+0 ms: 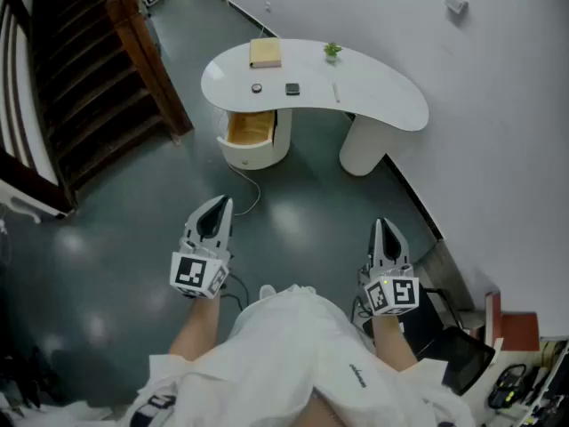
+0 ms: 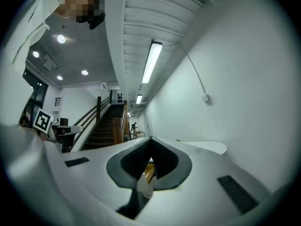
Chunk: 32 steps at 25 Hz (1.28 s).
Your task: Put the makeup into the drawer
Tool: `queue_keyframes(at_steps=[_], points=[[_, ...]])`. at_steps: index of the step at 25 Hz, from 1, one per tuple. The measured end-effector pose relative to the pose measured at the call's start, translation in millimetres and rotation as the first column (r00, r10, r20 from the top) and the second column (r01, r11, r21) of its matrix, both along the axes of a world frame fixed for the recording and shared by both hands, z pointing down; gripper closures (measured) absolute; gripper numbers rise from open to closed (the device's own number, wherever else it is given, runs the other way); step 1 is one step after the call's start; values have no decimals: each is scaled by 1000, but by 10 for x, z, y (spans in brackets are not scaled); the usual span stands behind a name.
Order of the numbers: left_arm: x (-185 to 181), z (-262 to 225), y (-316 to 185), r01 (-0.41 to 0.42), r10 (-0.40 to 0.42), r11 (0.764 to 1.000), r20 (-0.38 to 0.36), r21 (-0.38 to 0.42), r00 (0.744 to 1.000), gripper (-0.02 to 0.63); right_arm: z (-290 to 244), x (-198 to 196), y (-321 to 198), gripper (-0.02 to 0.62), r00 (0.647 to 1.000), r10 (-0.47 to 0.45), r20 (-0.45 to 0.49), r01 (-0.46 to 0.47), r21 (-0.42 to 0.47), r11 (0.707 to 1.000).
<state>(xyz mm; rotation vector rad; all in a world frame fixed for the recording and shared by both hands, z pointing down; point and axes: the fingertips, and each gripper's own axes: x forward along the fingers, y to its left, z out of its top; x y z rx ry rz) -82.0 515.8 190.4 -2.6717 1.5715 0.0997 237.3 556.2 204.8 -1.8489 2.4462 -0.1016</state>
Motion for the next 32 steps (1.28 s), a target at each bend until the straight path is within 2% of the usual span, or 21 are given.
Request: queue_keyframes(at_steps=[15,19,24,25,26,32], points=[[-53,1,0,-2,2,1000,-12,-5,1000,575,-2,-94,22,578,1000,0,-1,0,8,1000],[-158,8,-12,20,-20,1000,-30,-12,999,574,-17,-155,24,578,1000,3,2,-3,10,1000],[-224,17,-27,-8,8,1000,-47,-5,999,563,-16,-259,19,578,1000,8,-8,-8,6,1000],[-225,16,-35,-16,15,1000,-50,-3,999,524,-13,-273,17,578,1000,11,-9,-11,3,1000],[-231,20,-41,-23,23,1000,-52,-2,998,457,-9,-290,16,578,1000,14,-10,-14,0,1000],[-375,90,-60,-39,39,999,-58,-9,998,307,33,-520,4,578,1000,16,-17,-17,-10,1000]])
